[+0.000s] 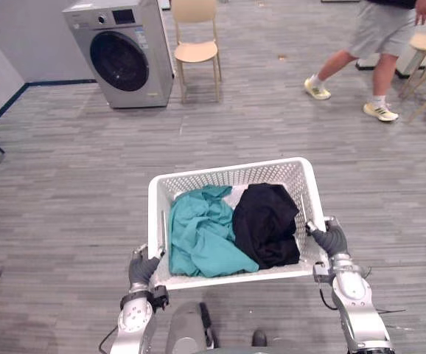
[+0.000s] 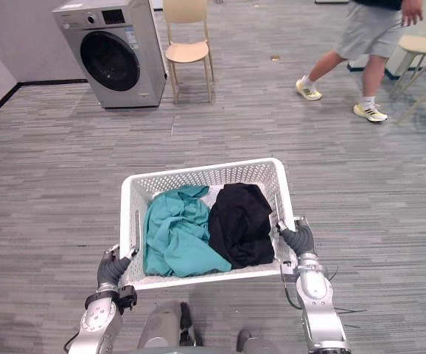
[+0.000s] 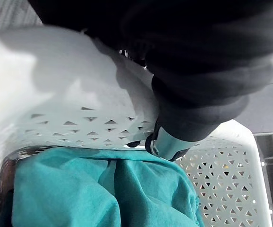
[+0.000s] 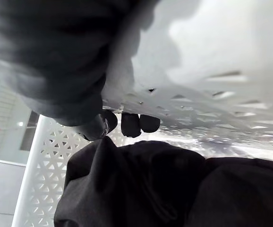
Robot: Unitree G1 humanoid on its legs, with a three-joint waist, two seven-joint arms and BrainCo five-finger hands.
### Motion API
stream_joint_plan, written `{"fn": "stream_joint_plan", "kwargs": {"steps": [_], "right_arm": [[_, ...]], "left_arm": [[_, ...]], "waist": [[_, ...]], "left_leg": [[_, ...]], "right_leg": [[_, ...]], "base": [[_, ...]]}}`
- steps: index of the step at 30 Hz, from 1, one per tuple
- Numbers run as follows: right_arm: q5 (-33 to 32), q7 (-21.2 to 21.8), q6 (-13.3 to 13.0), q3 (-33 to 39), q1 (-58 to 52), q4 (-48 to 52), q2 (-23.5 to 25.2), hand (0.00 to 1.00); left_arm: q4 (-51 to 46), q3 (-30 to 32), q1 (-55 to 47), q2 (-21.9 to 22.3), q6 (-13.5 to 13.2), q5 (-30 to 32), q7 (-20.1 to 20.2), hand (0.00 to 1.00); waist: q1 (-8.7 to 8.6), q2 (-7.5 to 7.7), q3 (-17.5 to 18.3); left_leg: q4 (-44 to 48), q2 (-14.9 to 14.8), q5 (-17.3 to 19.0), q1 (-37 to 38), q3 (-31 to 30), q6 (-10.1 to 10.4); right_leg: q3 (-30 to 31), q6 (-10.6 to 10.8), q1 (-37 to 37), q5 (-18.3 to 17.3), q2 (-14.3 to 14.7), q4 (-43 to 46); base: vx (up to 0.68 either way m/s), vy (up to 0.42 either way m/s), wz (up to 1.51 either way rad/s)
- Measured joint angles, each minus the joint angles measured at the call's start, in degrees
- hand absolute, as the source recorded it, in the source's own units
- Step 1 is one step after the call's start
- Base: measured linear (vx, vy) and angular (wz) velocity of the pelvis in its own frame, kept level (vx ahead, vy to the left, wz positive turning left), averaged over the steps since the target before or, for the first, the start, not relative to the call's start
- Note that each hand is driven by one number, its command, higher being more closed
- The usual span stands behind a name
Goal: Pick up the laundry basket with both hands and put the clothes into the washing machine.
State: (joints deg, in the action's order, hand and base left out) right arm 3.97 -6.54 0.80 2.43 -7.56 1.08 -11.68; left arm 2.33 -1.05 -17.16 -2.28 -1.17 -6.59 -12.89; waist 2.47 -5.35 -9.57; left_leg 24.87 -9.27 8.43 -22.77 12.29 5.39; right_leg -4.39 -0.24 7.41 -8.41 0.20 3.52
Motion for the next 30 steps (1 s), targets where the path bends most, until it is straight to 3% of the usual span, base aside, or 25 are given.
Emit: {"fn": "stream_joint_plan", "kwargs": {"steps": [2,3,4,5,6,7,8,9,10,12,14,15,17,18,19,20,21,22,23,24,25,26,27,28,30], "right_arm": [[-0.3,0.0,-0.3,0.0,0.6,-1.2,-1.0,1.00],[-0.6,0.0,-0.4,0.0,1.3,-3.5,-1.1,1.00],[-0.6,-0.1,-0.4,0.1,1.4,-5.4,-0.8,1.00],[-0.8,-0.1,-0.4,0.4,1.4,-6.0,-0.8,1.00],[-1.1,0.0,-0.4,0.6,1.4,-6.7,-0.7,1.00],[-1.1,0.1,-0.4,1.1,1.5,-7.7,-0.7,1.00],[-1.1,0.2,-0.4,1.2,1.6,-8.1,-0.7,1.00],[-1.0,0.4,-0.4,1.2,1.9,-9.5,0.0,1.00],[-0.9,0.5,-0.3,0.7,1.7,-11.3,0.9,1.00],[-0.3,0.4,-0.2,-0.2,1.5,-11.9,1.6,1.00],[-0.5,0.5,-0.5,-0.4,1.7,-11.8,2.4,1.00],[-0.7,0.4,-0.5,-0.3,1.7,-11.8,2.7,1.00],[-1.1,0.2,-0.5,0.2,1.6,-11.6,2.7,1.00],[-1.1,0.2,-0.4,0.9,1.2,-11.1,2.8,1.00],[-1.1,0.2,-0.4,1.2,0.8,-10.9,2.7,1.00],[-1.0,0.2,-0.3,1.3,-0.1,-10.9,2.4,1.00],[-0.9,0.2,-0.2,2.0,-1.1,-11.0,1.7,1.00],[-0.8,0.3,0.1,2.2,-1.6,-11.0,1.1,1.00],[-0.3,0.2,0.4,2.3,-1.7,-10.8,0.9,1.00],[0.0,0.3,0.8,2.0,-1.6,-9.4,0.2,1.00],[0.1,0.3,1.5,0.8,-1.7,-8.6,0.6,1.00],[0.1,0.3,1.6,0.7,-2.2,-7.8,0.9,1.00],[0.1,-0.1,1.7,1.0,-2.5,-7.2,1.9,1.00],[0.1,-0.5,1.8,1.1,-2.6,-6.2,2.0,1.00],[0.1,-0.8,1.8,1.2,-2.8,-4.0,2.0,1.00]], "left_arm": [[0.0,0.0,-0.1,0.6,0.1,0.1,0.3,1.00],[0.1,-0.1,0.1,0.6,0.8,0.4,0.3,1.00],[0.2,-0.4,0.3,0.1,1.5,0.9,0.3,1.00],[0.2,-0.4,0.4,-0.1,1.8,1.2,0.3,1.00],[0.4,-0.5,0.5,-0.1,2.2,1.8,0.3,1.00],[1.0,-0.9,0.3,-0.1,2.2,2.0,0.3,1.00],[1.2,-1.0,0.3,-0.1,2.2,2.1,0.3,1.00],[2.2,-1.2,0.7,-0.7,2.3,2.2,0.3,1.00],[2.8,-1.2,0.7,-2.1,3.2,2.2,0.3,1.00],[2.8,-1.1,-0.1,-3.1,3.4,2.3,0.3,1.00],[2.8,-1.2,0.9,-5.0,3.3,2.3,0.3,1.00],[2.9,-1.3,2.0,-5.9,3.3,2.3,0.4,1.00],[3.1,-1.7,2.8,-6.0,3.3,2.3,0.4,1.00],[3.2,-2.4,3.1,-6.3,3.2,2.3,0.4,1.00],[3.3,-2.9,3.1,-6.4,3.2,2.3,0.4,1.00],[3.4,-3.9,2.8,-6.5,3.2,2.4,0.4,1.00],[5.0,-4.4,2.9,-5.0,3.3,2.8,0.4,1.00],[5.7,-4.3,2.7,-3.8,3.3,2.9,0.4,1.00],[6.0,-4.0,2.3,-1.9,3.2,3.4,0.4,1.00],[6.0,-3.2,2.5,-1.3,3.2,3.4,0.4,1.00],[6.0,-2.2,1.6,-1.1,3.2,3.4,0.4,1.00],[5.9,-2.2,1.4,-1.5,3.3,3.3,0.4,1.00],[5.5,-2.4,1.6,-2.2,3.2,3.3,0.4,1.00],[4.8,-2.4,1.6,-2.4,3.1,3.3,0.4,1.00],[3.1,-2.4,1.6,-2.4,3.0,3.2,0.4,1.00]], "waist": [[0.50,-1.42,-0.1],[0.82,-1.35,0.0],[1.07,0.52,0.2],[0.84,1.40,0.4],[0.88,2.45,0.5],[1.34,2.51,0.5],[1.50,2.66,0.4],[1.22,3.41,0.1],[-0.59,4.02,-0.3],[-1.74,3.31,-0.4],[-1.97,2.79,-0.4],[-2.60,2.71,-0.5],[-4.88,3.38,-0.4],[-5.87,4.89,-0.4],[-6.17,5.57,-0.2],[-6.83,6.11,0.2],[-7.29,3.59,1.3],[-7.07,2.02,2.3],[-6.51,-1.86,2.6],[-6.50,-3.82,0.7],[-5.36,-3.96,0.6],[-4.54,-4.27,0.4],[-3.69,-3.41,-0.4],[-2.80,-2.44,-1.0],[-1.41,-0.99,-1.3]], "left_leg": [[-13.3,0.2,-3.8,0.4,-1.8,2.7],[-11.2,1.1,-10.9,1.0,-1.4,0.2],[-8.8,3.5,-13.7,1.7,-1.9,-4.8],[-6.2,4.8,-11.7,1.2,-1.8,-8.7],[-0.4,6.0,-7.0,0.3,-0.8,-10.6],[2.6,6.7,-2.3,1.5,-0.1,-11.2],[2.9,7.0,-1.0,2.3,0.3,-11.4],[2.6,8.8,2.4,5.7,0.6,-11.2],[1.0,10.9,5.4,11.9,0.6,-11.4],[-3.1,11.5,7.0,19.0,0.5,-11.4],[-9.8,11.8,7.1,27.0,0.1,-11.1],[-13.0,11.8,7.3,30.7,-1.1,-10.9],[-16.0,12.4,8.1,35.4,-4.1,-9.4],[-17.5,14.0,9.0,38.7,-6.6,-8.0],[-17.7,14.6,9.9,40.4,-8.0,-7.0],[-16.7,15.1,12.2,44.0,-10.6,-6.0],[-13.0,13.1,13.7,45.2,-12.7,-5.4],[-9.5,11.9,13.7,44.2,-13.4,-5.4],[4.2,8.4,12.4,39.1,-13.3,-3.5],[21.5,5.2,1.8,32.3,-11.3,-0.3],[32.4,2.1,-9.0,27.0,-9.3,0.8],[42.1,-1.4,-7.1,21.6,-7.5,-0.5],[48.5,-3.7,-2.6,15.7,-5.6,-4.1],[47.9,-4.0,0.2,11.9,-4.0,-6.0],[39.4,-2.9,4.8,4.7,-1.0,-6.5]], "right_leg": [[1.4,1.8,3.0,-2.6,-0.4,-0.9],[1.5,3.4,6.4,-3.8,-1.8,-1.5],[1.4,5.0,8.6,-2.7,-4.4,-1.6],[1.3,5.9,9.2,-2.2,-5.9,-1.3],[1.3,6.9,8.5,-1.7,-8.0,3.0],[1.8,10.4,4.3,-1.6,-9.3,14.8],[2.2,12.0,2.3,-0.9,-10.0,20.1],[3.0,15.2,-5.1,2.6,-12.7,38.7],[2.2,11.5,-11.8,1.9,-15.0,55.9],[-0.4,6.5,-17.1,-1.3,-15.1,59.2],[-5.7,4.7,-25.2,-4.8,-13.1,51.3],[-7.8,4.1,-28.4,-4.6,-10.5,40.8],[-7.3,5.2,-29.6,2.2,-7.1,17.7],[-4.9,6.8,-30.6,7.1,-6.7,7.7],[-3.6,6.4,-31.3,8.4,-6.7,5.6],[-2.0,3.5,-31.7,10.5,-6.4,5.4],[-1.2,1.0,-32.1,18.3,-5.5,11.6],[-2.1,0.8,-32.9,18.3,-5.1,15.0],[-4.1,-0.2,-32.2,12.6,-3.5,19.4],[-5.3,-1.0,-28.6,8.3,-1.7,21.2],[-5.3,-1.6,-25.6,5.7,-0.6,20.9],[-6.5,-1.9,-21.8,4.2,0.2,19.8],[-6.9,-2.0,-15.9,2.5,0.7,16.9],[-6.4,-2.0,-11.2,1.7,0.6,13.8],[-6.4,-1.5,-4.5,0.7,-0.3,7.6]], "base": [[0.70,0.279,-0.33],[0.88,0.375,-0.22],[0.75,0.332,-0.03],[0.77,0.336,0.11],[0.76,0.348,0.03],[0.74,0.336,-0.06],[0.68,0.312,-0.15],[0.66,0.294,0.06],[0.67,0.274,0.10],[0.69,0.234,-0.08],[0.82,0.192,-0.18],[0.82,0.090,0.38],[0.71,0.013,0.73],[0.61,-0.032,0.73],[0.80,-0.074,0.94],[0.82,-0.112,0.97],[0.85,-0.124,0.85],[0.84,-0.147,0.58],[0.82,-0.137,0.37],[0.92,-0.167,0.21],[0.73,-0.133,0.09],[0.69,-0.145,0.05],[0.70,-0.124,0.16],[0.70,-0.105,0.16],[0.81,-0.012,0.08]]}}
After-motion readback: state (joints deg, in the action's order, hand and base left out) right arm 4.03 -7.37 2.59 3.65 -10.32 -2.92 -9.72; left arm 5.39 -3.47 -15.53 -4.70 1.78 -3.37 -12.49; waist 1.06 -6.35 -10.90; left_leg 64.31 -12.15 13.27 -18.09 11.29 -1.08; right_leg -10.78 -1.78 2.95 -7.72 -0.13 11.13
